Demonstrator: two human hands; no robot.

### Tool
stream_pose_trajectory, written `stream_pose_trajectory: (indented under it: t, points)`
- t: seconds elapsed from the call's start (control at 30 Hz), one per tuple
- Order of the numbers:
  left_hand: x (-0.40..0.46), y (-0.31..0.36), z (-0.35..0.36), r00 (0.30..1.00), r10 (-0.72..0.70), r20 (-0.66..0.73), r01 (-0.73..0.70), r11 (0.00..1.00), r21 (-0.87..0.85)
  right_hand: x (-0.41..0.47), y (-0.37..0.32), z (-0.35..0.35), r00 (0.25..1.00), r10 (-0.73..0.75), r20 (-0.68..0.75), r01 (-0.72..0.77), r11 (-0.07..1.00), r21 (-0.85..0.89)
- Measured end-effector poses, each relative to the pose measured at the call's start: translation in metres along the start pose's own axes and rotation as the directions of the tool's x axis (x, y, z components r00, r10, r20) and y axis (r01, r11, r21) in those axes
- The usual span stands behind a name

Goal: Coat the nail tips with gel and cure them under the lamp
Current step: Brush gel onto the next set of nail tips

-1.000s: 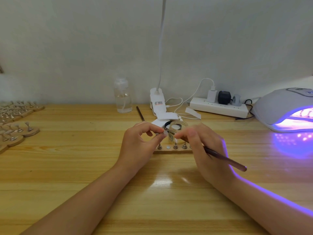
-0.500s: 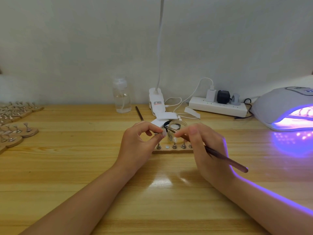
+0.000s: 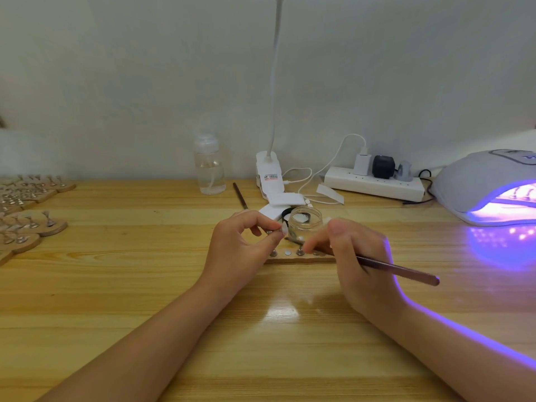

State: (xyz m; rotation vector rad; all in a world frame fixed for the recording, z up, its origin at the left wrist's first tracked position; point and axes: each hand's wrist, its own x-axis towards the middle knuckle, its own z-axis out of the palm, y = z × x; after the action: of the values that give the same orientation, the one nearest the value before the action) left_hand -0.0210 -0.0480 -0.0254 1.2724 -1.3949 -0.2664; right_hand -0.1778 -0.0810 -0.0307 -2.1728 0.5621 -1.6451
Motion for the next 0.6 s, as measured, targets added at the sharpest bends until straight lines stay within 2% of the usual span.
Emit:
stream_pose_trajectory:
  t: [0.1, 0.2, 0.37, 0.6]
  points:
    - [0.0, -0.0004, 0.0001, 1.0, 0.004, 0.003, -0.004, 1.0, 0.011, 0.0011, 0.001, 0.0014, 0.998, -0.065, 0.001, 0.065, 0.994, -0.085]
    - [-0.0002, -0.0006, 0.0001, 1.0, -0.004, 0.0, 0.004, 1.0, 0.015, 0.0, 0.0024, 0.0013, 0.999, -0.041, 0.013, 0.041, 0.997, -0.063]
    - [0.0002, -0.0011, 0.0001, 1.0, 0.002, -0.005, -0.002, 1.0, 0.02, 0.001, 0.0014, 0.0015, 0.996, -0.093, -0.005, 0.091, 0.987, -0.133]
    - [-0.0005, -0.0007, -0.0004, 1.0, 0.0, 0.0, 0.0, 1.0, 0.022, 0.0014, 0.0027, 0.0013, 0.992, -0.127, -0.005, 0.125, 0.981, -0.146]
